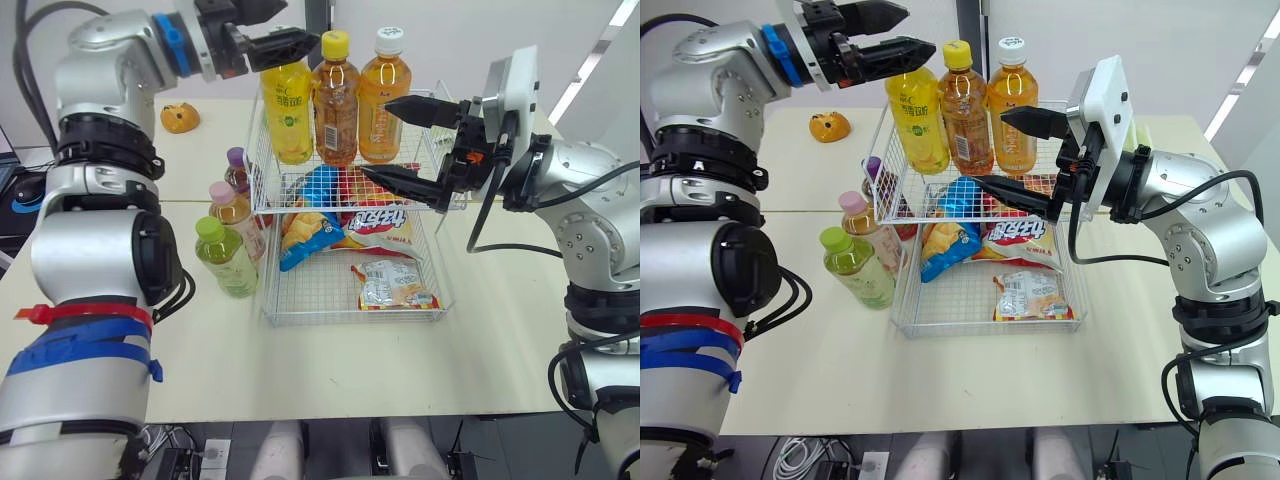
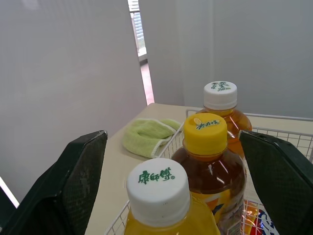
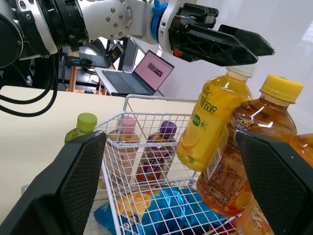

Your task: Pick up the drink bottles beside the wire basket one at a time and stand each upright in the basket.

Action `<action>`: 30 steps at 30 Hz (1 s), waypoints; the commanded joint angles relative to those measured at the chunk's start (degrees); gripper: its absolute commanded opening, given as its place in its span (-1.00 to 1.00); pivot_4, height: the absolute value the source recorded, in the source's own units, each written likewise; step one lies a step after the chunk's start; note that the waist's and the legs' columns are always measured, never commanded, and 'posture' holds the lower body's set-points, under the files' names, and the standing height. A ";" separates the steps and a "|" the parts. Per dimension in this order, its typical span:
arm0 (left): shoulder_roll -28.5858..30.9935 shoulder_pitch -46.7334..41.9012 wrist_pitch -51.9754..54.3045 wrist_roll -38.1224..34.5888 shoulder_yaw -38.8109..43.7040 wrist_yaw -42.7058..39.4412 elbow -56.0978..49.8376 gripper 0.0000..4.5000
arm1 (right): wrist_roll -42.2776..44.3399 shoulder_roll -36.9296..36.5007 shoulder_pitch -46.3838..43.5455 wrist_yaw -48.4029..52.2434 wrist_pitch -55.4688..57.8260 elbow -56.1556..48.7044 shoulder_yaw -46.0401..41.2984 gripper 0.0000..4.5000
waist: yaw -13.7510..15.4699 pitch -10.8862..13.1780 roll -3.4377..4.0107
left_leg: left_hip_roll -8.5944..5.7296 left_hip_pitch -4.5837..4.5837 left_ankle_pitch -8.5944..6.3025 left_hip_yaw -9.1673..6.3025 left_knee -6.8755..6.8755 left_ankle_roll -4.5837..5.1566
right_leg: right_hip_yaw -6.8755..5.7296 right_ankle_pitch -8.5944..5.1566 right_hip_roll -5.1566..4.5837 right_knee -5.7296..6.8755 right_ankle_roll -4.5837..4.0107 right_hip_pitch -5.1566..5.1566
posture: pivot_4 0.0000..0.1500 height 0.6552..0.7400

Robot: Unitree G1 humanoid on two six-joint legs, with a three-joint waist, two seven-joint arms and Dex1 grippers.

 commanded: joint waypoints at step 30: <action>3.01 80.00 13.17 -12.29 46.97 38.62 -63.75 0.99 | 1.95 2.83 -4.31 9.95 -3.63 4.21 0.74 1.00 | 0.76 -0.13 -0.09 | 0.54 0.29 -0.01 0.15 0.02 -0.01 | 0.48 0.10 0.03 0.09 -0.12 0.02 | 1.00 1.00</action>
